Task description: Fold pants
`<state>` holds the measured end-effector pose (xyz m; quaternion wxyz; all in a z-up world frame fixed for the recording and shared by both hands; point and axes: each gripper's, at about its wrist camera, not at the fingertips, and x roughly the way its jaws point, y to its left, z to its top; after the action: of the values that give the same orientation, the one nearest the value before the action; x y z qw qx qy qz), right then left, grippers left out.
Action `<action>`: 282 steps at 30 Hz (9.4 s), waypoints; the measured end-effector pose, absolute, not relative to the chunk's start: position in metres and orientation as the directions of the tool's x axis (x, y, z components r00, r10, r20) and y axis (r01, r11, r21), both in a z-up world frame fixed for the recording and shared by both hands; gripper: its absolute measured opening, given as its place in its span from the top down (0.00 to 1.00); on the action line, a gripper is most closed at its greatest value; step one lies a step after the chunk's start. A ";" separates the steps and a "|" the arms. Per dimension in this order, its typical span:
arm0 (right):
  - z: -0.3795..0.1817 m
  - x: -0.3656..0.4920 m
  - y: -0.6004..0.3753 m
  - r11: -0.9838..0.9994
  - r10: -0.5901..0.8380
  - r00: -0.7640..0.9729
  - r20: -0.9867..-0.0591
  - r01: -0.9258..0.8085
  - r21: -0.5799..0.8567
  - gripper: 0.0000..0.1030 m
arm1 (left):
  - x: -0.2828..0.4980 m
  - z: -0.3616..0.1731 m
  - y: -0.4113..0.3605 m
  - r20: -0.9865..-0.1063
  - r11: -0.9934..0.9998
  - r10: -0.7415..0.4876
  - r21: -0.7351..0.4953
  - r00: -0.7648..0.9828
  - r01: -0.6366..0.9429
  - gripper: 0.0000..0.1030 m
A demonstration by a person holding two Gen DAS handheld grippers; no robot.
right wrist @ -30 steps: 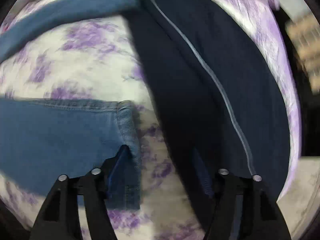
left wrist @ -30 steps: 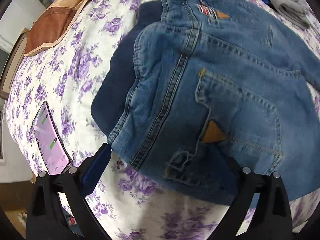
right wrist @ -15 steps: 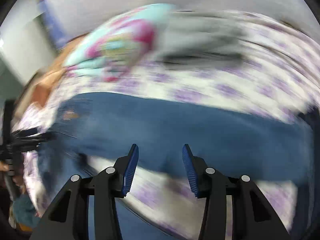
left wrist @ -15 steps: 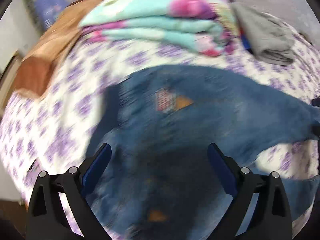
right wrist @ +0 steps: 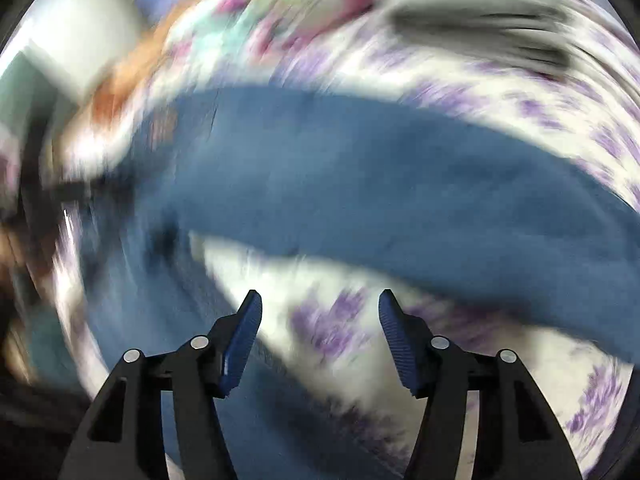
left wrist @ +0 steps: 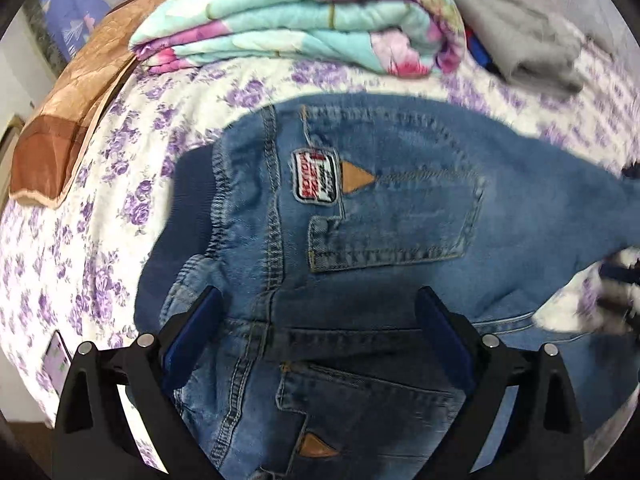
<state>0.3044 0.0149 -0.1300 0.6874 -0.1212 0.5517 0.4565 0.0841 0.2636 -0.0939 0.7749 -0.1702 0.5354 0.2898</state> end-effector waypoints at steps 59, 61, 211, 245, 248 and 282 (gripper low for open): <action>-0.034 0.297 0.060 0.143 0.580 -0.240 -0.779 -0.911 0.386 0.92 | 0.110 -0.035 0.340 -0.859 0.977 -0.052 -0.150 0.510 -0.153 0.75; -0.018 0.263 0.034 0.092 0.575 -0.286 -0.766 -0.908 0.409 0.92 | 0.079 -0.013 0.313 -0.836 0.986 -0.047 -0.128 0.546 -0.111 0.74; -0.161 0.209 0.069 0.615 0.525 -0.501 -0.688 -0.336 0.713 0.69 | 0.026 -0.117 0.188 -0.943 0.853 0.063 -0.120 0.328 -0.507 0.05; -0.140 0.193 0.056 0.546 0.509 -0.457 -0.730 -0.483 0.684 0.49 | 0.022 -0.139 0.202 -0.953 0.831 0.014 -0.158 0.304 -0.533 0.04; -0.149 0.204 0.058 0.558 0.567 -0.505 -0.651 -0.345 0.754 0.48 | 0.023 -0.140 0.195 -0.951 0.843 0.048 -0.125 0.305 -0.523 0.04; -0.126 0.216 -0.234 0.932 0.207 0.281 -0.937 -0.348 0.102 0.72 | -0.004 -0.120 0.246 -0.892 0.827 -0.209 -0.380 0.401 -0.414 0.05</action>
<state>0.2156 -0.2336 -0.1256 0.7980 -0.0614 0.5737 0.1740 -0.0041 0.2464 -0.1204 0.7864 -0.2867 0.5433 0.0649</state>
